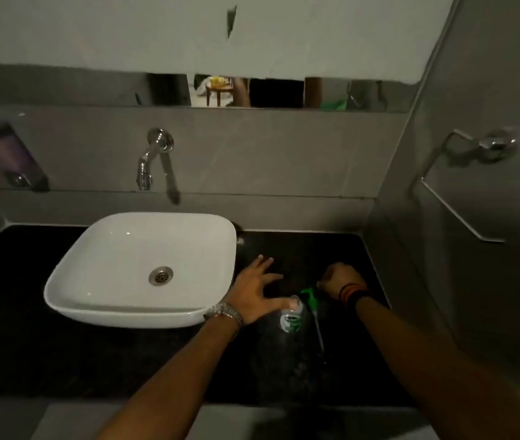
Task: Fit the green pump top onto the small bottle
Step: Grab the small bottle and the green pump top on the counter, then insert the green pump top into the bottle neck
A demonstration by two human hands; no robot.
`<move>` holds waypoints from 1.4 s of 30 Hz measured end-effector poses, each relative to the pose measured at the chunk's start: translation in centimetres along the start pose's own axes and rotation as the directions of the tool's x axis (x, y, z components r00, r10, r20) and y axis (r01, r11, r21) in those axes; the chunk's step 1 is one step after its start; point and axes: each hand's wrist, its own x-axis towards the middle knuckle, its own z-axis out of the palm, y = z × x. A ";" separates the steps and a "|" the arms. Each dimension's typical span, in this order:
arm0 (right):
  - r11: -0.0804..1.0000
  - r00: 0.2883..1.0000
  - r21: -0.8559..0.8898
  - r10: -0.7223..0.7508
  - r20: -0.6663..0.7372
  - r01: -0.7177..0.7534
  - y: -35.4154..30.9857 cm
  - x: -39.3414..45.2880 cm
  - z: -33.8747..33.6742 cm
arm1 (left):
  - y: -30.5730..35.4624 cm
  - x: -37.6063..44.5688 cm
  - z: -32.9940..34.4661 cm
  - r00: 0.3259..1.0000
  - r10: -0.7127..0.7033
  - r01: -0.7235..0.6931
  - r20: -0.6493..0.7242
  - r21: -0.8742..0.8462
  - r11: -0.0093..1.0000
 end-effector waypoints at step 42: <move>0.866 0.875 0.189 -0.412 -0.256 0.463 -0.5 -6.2 3.4 | -2.8 0.0 7.8 0.991 -0.131 0.123 -0.012 -0.256 0.959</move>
